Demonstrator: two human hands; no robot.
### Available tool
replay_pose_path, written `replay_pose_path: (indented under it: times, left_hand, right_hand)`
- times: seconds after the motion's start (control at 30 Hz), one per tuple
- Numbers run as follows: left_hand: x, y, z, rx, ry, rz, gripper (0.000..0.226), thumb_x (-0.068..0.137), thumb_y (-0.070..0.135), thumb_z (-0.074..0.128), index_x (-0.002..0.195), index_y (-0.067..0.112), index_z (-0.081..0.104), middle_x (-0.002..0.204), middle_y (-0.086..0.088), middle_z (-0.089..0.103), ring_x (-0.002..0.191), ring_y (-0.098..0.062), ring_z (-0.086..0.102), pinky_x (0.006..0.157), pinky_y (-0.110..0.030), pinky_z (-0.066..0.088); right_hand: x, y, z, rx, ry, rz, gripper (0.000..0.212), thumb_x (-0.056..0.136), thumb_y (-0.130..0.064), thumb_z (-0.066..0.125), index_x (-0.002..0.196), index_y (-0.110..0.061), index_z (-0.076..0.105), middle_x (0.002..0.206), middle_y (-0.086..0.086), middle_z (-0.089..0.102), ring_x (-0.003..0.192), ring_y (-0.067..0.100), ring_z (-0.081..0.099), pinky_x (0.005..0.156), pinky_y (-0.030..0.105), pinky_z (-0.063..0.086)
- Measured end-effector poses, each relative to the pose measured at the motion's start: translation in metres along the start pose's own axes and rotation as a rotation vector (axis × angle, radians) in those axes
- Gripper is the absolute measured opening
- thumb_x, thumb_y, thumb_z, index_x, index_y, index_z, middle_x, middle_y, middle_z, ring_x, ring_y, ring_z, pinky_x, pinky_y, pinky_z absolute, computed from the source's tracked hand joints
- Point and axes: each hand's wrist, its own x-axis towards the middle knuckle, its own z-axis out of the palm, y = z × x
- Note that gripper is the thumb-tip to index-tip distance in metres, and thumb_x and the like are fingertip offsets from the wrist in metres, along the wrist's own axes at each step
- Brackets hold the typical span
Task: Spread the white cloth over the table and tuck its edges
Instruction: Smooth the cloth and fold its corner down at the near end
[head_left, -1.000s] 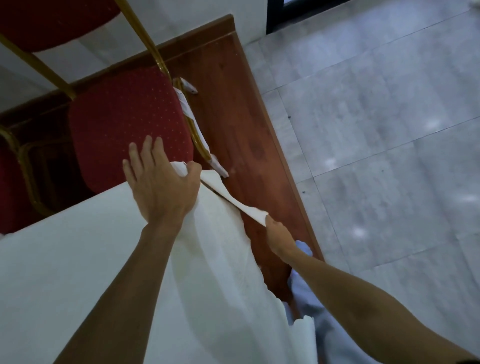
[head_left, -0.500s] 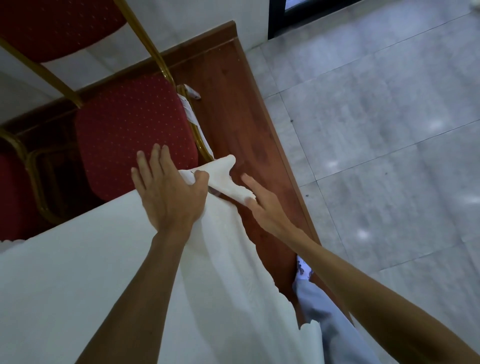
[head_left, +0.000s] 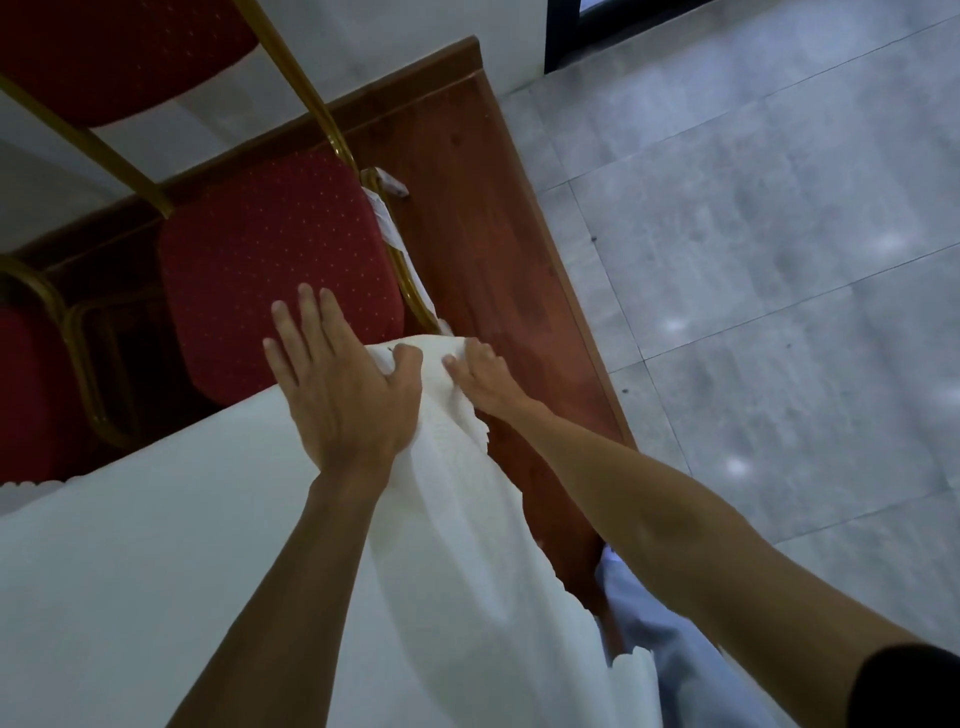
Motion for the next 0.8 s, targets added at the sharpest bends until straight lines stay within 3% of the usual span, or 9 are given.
replay_pose_path:
  times: [0.07, 0.17, 0.33, 0.43, 0.5, 0.67, 0.8]
  left_hand:
    - [0.001, -0.001, 0.001, -0.002, 0.001, -0.001, 0.088, 0.086, 0.055, 0.036, 0.157, 0.004, 0.023, 0.165, -0.014, 0.022, 0.155, -0.033, 0.013, 0.126, -0.051, 0.011]
    - [-0.001, -0.002, 0.001, -0.008, 0.004, -0.007, 0.088, 0.086, 0.055, 0.035, 0.156, 0.003, 0.024, 0.164, -0.015, 0.024, 0.154, -0.033, 0.013, 0.126, -0.051, 0.011]
    - [-0.001, 0.000, 0.002, -0.006, 0.004, -0.007, 0.087, 0.087, 0.054, 0.036, 0.156, 0.003, 0.023, 0.164, -0.015, 0.024, 0.154, -0.033, 0.013, 0.126, -0.051, 0.009]
    - [-0.002, 0.001, 0.000, -0.024, -0.002, -0.006, 0.087, 0.086, 0.052, 0.035, 0.156, 0.003, 0.023, 0.164, -0.015, 0.024, 0.155, -0.032, 0.012, 0.126, -0.051, 0.008]
    - [-0.002, 0.001, 0.000, -0.034, 0.001, -0.012, 0.085, 0.087, 0.051, 0.037, 0.156, 0.003, 0.024, 0.164, -0.014, 0.025, 0.155, -0.032, 0.012, 0.126, -0.051, 0.008]
    - [-0.001, 0.000, 0.001, -0.051, 0.014, -0.004, 0.084, 0.085, 0.049, 0.040, 0.155, 0.004, 0.027, 0.163, -0.014, 0.028, 0.154, -0.033, 0.016, 0.126, -0.052, 0.010]
    - [-0.001, -0.001, 0.001, -0.067, 0.018, -0.010, 0.083, 0.085, 0.047, 0.042, 0.155, 0.004, 0.028, 0.162, -0.014, 0.030, 0.154, -0.033, 0.017, 0.126, -0.051, 0.010]
  right_hand:
    - [-0.005, 0.028, -0.004, -0.128, 0.000, 0.088, 0.064, 0.109, -0.051, 0.030, 0.153, -0.005, 0.033, 0.159, 0.016, 0.038, 0.149, 0.039, 0.031, 0.122, 0.054, 0.021]
    - [-0.038, 0.019, -0.020, 0.069, 0.013, 0.043, 0.062, 0.112, -0.043, 0.026, 0.159, -0.003, 0.023, 0.169, 0.011, 0.023, 0.159, 0.029, 0.010, 0.126, 0.043, 0.006]
    - [-0.132, -0.050, -0.044, 0.436, 0.034, -0.225, 0.062, 0.108, -0.053, 0.026, 0.164, -0.029, 0.011, 0.171, -0.013, 0.007, 0.158, 0.006, 0.007, 0.128, 0.030, 0.007]
    - [-0.177, -0.080, -0.037, 0.436, -0.034, -0.345, 0.059, 0.109, -0.042, 0.023, 0.164, -0.023, 0.009, 0.172, -0.006, 0.006, 0.157, 0.006, 0.005, 0.129, 0.028, 0.007]
    - [-0.188, -0.089, -0.021, 0.443, -0.069, -0.397, 0.060, 0.108, -0.044, 0.021, 0.163, -0.027, 0.003, 0.172, -0.011, 0.002, 0.157, 0.000, 0.002, 0.128, 0.028, 0.004]
    - [-0.149, -0.059, 0.011, 0.454, -0.058, -0.226, 0.058, 0.109, -0.050, 0.018, 0.160, -0.035, -0.003, 0.171, -0.017, -0.008, 0.154, -0.007, -0.006, 0.129, 0.029, -0.002]
    - [-0.102, -0.004, 0.035, 0.296, -0.038, -0.043, 0.070, 0.108, -0.056, 0.019, 0.165, -0.020, 0.000, 0.173, -0.005, -0.005, 0.158, 0.008, -0.006, 0.130, 0.046, -0.001]
